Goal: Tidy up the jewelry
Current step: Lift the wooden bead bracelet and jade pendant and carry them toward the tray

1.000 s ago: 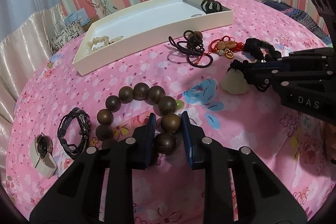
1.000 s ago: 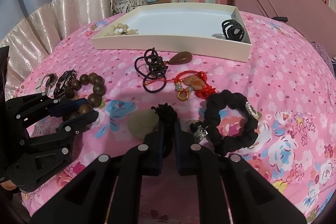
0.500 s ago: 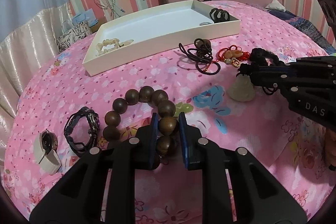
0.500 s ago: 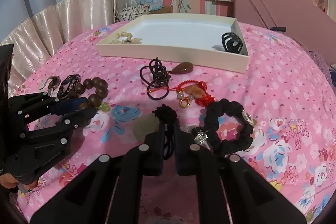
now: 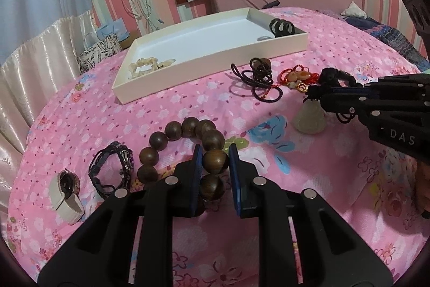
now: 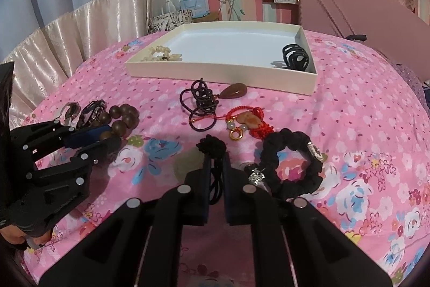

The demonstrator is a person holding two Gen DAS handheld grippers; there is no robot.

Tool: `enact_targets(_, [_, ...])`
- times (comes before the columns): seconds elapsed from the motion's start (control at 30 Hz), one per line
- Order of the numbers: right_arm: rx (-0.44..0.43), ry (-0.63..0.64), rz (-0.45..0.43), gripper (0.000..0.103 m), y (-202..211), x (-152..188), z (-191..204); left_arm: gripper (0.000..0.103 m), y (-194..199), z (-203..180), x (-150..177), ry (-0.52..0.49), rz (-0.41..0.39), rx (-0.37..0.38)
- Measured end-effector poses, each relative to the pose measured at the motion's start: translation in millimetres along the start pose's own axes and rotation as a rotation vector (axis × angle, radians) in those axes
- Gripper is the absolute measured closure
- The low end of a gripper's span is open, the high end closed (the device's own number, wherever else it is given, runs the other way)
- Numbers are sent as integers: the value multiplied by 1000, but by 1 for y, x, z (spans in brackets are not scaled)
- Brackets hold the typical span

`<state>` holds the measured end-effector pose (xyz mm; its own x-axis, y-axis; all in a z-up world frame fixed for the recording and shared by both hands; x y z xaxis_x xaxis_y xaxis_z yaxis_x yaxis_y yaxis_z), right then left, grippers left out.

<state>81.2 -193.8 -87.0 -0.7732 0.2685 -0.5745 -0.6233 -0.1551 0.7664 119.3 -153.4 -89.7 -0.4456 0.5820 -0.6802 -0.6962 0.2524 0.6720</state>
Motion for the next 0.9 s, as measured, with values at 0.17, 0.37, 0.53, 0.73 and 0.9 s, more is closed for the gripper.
enact_targets(0.17, [6, 8, -14, 96, 2, 0, 0, 85, 6, 6, 1, 26, -24, 7])
enact_targets(0.37, [21, 23, -64, 96, 9, -2, 2, 85, 17, 12, 2, 42, -63, -13])
enact_targets(0.53, [29, 25, -78, 96, 13, -3, 2, 85, 25, 16, 3, 65, -94, 1])
enact_targets(0.73, [33, 37, -142, 96, 25, -5, 6, 85, 36, 21, 2, 88, -151, 15])
enact_targets(0.9, [-13, 65, -207, 96, 40, -5, 13, 85, 38, 28, 3, 119, -155, 22])
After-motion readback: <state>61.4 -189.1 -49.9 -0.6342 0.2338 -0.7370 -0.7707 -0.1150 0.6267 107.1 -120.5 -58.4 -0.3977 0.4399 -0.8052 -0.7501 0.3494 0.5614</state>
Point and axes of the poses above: each gripper's, at about its wrist camera, not at the fingertips, and y roughly against the way its jaws point, z to its left, x to its underside, the point moved 6 cm from there along -y, roughly the way its jaws point, and after that the axes turned 8 degrees about -y, right-handed, at the moved point
